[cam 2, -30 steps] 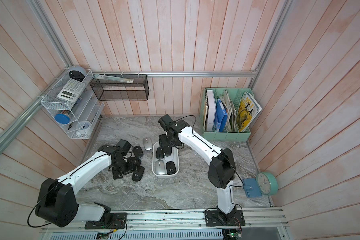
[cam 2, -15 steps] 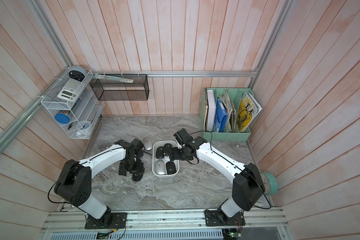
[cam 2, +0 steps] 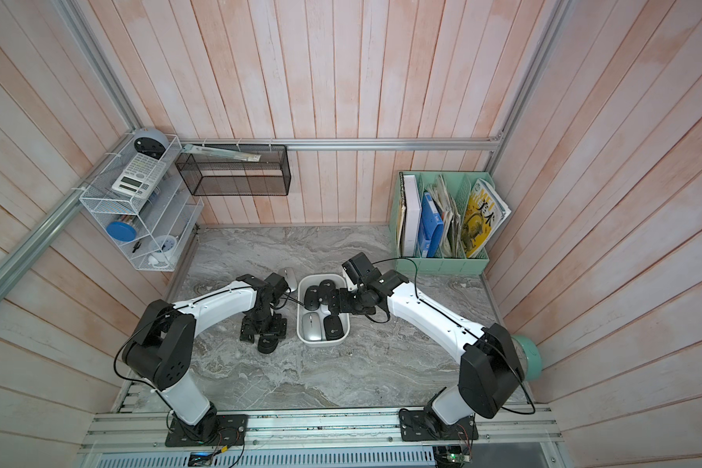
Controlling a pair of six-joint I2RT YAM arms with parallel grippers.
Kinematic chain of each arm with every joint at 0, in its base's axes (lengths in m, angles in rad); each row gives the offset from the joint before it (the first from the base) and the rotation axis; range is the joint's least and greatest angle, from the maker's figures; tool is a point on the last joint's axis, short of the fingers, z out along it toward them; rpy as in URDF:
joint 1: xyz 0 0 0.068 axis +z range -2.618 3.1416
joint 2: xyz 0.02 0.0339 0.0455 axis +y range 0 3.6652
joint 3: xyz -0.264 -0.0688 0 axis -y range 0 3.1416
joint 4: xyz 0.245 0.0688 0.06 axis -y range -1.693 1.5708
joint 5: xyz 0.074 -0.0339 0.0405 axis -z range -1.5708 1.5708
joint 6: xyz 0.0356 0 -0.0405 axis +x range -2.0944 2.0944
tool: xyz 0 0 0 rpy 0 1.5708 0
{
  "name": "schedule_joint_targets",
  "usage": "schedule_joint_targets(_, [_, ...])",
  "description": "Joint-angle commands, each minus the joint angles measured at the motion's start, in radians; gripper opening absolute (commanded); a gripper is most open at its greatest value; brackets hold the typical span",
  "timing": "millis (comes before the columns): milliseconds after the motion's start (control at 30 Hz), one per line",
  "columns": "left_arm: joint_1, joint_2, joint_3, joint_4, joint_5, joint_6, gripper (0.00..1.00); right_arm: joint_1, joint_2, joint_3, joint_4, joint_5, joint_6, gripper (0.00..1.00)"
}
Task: Put the mouse in the storage box
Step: Pick up the mouse from the center of the board.
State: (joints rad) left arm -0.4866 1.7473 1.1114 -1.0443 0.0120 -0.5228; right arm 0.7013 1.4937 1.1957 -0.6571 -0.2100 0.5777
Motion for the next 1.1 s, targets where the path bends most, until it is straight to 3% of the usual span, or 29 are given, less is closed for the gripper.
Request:
schedule_joint_targets(0, [-0.003, 0.017, -0.002, 0.046, 0.016, -0.001, 0.88, -0.002, -0.044, -0.051, 0.094, -0.147, 0.018, 0.86])
schedule_joint_targets(167, [-0.002, 0.021, -0.026, 0.077, 0.028, -0.018, 0.82, 0.030, -0.046, -0.165, 0.280, -0.317, 0.082, 0.84])
schedule_joint_targets(533, [-0.003, 0.029, -0.072, 0.104, 0.038, -0.026, 0.74, 0.058, -0.023, -0.163, 0.294, -0.308, 0.080, 0.83])
schedule_joint_targets(667, [-0.004, 0.024, -0.077, 0.105, 0.033, -0.031, 0.65, 0.063, -0.018, -0.165, 0.292, -0.300, 0.075, 0.83])
schedule_joint_targets(867, [-0.004, -0.002, -0.069, 0.080, 0.007, -0.039, 0.45, 0.063, -0.020, -0.166, 0.281, -0.293, 0.069, 0.82])
schedule_joint_targets(1067, [-0.012, -0.088, -0.061, 0.042, -0.002, -0.056, 0.42, 0.064, -0.013, -0.170, 0.280, -0.297, 0.064, 0.82])
